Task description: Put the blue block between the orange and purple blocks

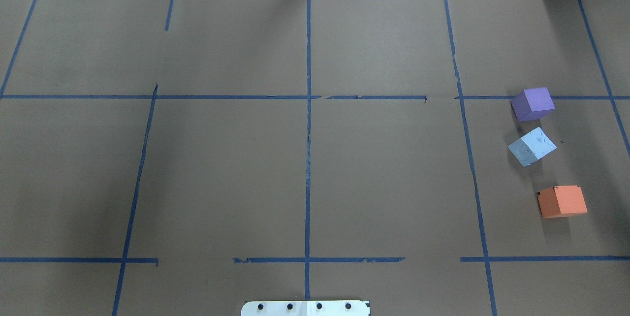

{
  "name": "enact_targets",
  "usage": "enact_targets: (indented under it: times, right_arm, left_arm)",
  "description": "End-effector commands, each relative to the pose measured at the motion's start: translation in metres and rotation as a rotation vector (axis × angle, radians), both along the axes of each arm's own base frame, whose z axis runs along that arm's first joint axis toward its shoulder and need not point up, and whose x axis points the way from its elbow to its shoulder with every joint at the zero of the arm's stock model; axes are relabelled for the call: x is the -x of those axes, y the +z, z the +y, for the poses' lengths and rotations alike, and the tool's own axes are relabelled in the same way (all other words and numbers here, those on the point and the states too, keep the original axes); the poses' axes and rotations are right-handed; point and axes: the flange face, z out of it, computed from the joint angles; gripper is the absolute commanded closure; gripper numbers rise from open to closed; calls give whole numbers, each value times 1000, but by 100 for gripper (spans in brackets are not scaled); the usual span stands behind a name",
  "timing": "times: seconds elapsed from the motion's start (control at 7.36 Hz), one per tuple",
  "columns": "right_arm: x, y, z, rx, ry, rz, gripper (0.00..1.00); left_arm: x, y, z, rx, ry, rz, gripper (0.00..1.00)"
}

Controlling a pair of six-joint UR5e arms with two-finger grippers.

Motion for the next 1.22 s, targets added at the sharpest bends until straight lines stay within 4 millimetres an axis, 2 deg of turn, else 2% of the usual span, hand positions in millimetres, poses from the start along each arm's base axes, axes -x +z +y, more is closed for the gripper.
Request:
enact_targets:
  times: [0.0, 0.14, 1.09]
  right_arm:
    - [1, -1, 0, 6, 8, 0, 0]
    - [1, -2, -2, 3, 8, -2, 0]
    - [2, -4, -4, -40, 6, -5, 0]
  left_arm:
    - [3, 17, 13, 26, -3, -4, 0]
    - [4, 17, 22, 31, -3, -10, 0]
    - [1, 10, 17, 6, 6, -7, 0]
